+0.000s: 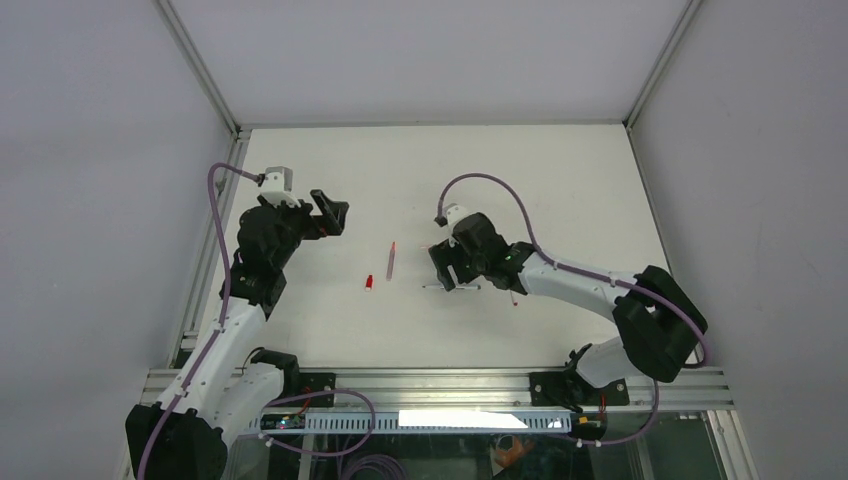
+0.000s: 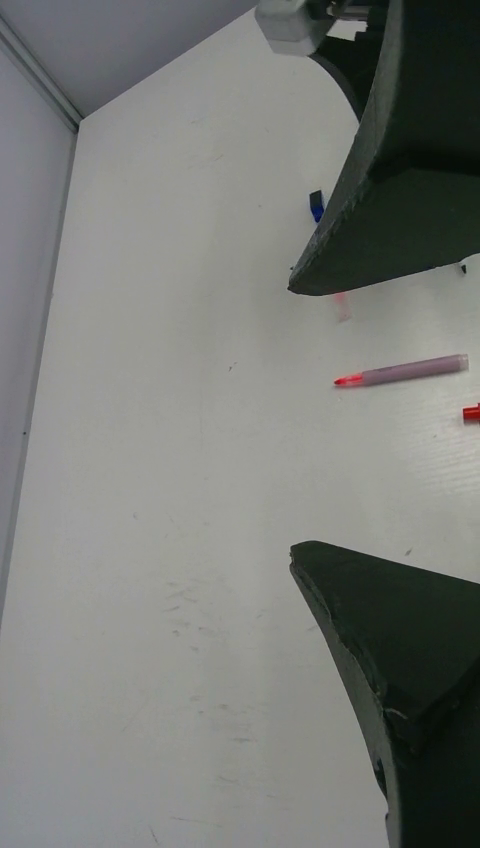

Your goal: Insert the pens into the pen caps

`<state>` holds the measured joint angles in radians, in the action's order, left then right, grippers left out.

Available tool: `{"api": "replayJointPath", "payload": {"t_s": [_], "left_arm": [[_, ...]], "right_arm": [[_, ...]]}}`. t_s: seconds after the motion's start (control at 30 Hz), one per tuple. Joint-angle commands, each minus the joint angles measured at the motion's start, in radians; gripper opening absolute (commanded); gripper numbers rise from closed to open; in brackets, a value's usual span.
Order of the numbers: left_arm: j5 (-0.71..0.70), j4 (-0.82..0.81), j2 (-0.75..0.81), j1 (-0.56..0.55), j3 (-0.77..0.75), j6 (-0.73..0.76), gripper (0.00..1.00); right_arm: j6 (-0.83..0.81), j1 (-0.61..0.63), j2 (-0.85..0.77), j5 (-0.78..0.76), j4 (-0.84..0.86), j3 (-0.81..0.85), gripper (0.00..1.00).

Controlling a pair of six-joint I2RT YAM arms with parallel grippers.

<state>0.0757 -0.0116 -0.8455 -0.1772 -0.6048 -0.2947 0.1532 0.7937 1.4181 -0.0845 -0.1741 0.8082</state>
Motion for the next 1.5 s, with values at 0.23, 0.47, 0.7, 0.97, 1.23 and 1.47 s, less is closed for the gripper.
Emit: {"api": "replayJointPath", "payload": {"t_s": [0.23,0.47,0.7,0.97,1.23,1.47], "left_arm": [[-0.028,0.000,-0.002,-0.004,0.009,0.012,0.99],[-0.049,0.007,0.010,-0.004,0.011,0.008,0.99],[-0.050,0.009,0.006,-0.004,0.004,0.012,0.99],[-0.054,0.019,0.012,-0.004,0.004,0.014,0.99],[-0.059,0.038,0.010,-0.004,-0.001,0.016,0.99],[-0.057,0.040,0.007,-0.004,-0.001,0.016,0.99]], "right_arm": [[-0.194,0.046,0.022,0.068,-0.136,0.065,0.68],[-0.209,0.059,0.099,0.134,-0.137,0.089,0.64],[-0.218,0.062,0.139,0.137,-0.157,0.109,0.61],[-0.220,0.067,0.196,0.133,-0.172,0.138,0.51],[-0.215,0.078,0.247,0.122,-0.186,0.159,0.43],[-0.208,0.091,0.284,0.113,-0.211,0.169,0.16]]}}
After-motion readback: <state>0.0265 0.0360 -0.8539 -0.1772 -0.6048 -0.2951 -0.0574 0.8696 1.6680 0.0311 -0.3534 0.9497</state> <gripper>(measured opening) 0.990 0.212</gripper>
